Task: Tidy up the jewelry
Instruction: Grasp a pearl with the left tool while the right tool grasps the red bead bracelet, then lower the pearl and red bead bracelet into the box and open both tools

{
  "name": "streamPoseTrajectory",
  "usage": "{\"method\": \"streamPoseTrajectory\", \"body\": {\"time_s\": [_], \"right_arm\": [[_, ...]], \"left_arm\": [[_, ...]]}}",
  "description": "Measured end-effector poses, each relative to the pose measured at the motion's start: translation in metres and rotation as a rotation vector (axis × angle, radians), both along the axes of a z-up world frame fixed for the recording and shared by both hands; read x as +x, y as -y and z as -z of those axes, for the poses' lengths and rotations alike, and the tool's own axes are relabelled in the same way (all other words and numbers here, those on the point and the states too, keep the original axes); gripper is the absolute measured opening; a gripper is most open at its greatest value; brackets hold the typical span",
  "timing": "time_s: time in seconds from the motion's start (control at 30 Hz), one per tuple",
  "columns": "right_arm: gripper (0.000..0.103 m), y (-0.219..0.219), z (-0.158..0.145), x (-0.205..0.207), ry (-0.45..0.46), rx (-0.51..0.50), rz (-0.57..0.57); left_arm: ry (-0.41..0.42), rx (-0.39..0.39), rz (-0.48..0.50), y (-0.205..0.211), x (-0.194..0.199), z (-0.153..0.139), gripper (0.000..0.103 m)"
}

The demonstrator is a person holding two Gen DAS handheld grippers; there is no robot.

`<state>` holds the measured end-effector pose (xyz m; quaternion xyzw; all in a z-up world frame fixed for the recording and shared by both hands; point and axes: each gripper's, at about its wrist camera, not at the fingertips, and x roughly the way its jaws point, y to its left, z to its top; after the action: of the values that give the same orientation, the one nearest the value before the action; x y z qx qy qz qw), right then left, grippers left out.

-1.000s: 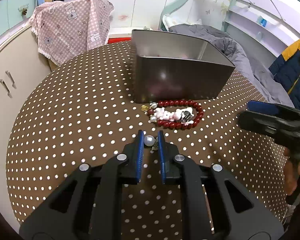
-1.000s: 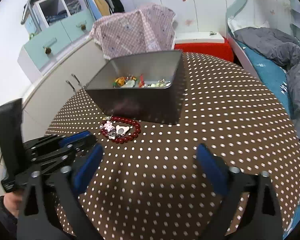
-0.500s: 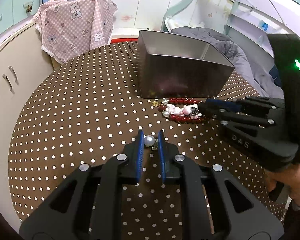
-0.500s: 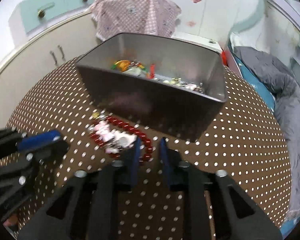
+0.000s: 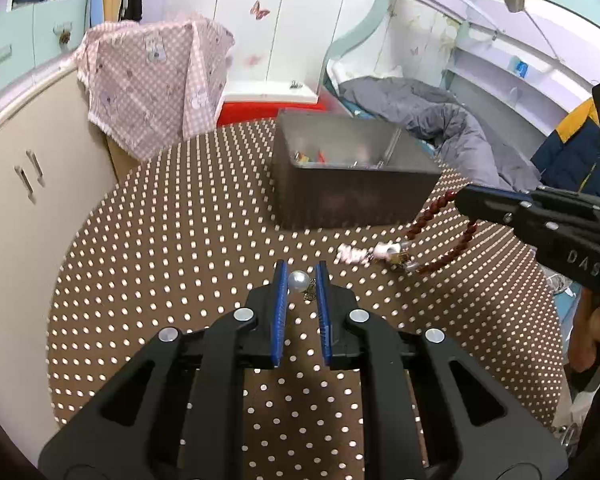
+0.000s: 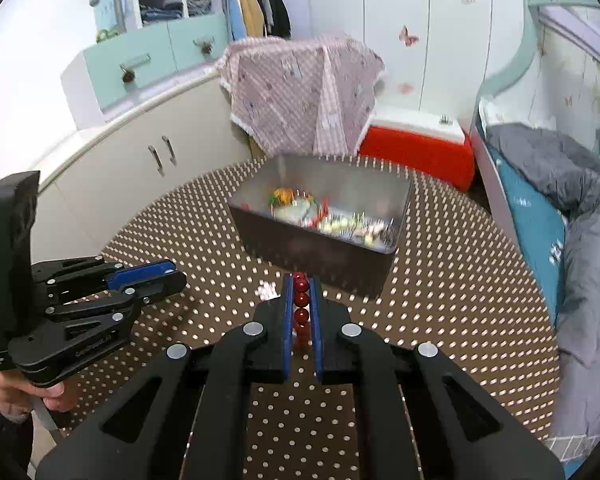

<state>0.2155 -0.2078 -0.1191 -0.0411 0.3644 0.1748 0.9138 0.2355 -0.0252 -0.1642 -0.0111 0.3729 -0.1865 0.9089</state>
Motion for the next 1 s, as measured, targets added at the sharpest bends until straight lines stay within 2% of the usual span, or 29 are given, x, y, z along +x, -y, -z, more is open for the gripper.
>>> {"method": "streamPoseTrajectory", "body": {"time_s": [0.23,0.53,0.77,1.0], "right_arm": [[0.006,0.002,-0.054,-0.010,0.112,0.016,0.007],[0.006,0.007,-0.108,-0.005,0.244,0.011,0.009],[0.006,0.009,-0.126,0.014,0.276,0.029,0.015],[0.006,0.013,-0.123,0.045,0.239,0.075,0.019]], "left_arm": [[0.082,-0.001,0.011,-0.004,-0.003,-0.038,0.014],[0.182,-0.012,0.002,-0.008,0.000,-0.085,0.014],[0.242,-0.014,0.016,-0.001,0.019,-0.121,0.014],[0.222,-0.036,0.045,0.012,0.051,-0.134,0.014]]}}
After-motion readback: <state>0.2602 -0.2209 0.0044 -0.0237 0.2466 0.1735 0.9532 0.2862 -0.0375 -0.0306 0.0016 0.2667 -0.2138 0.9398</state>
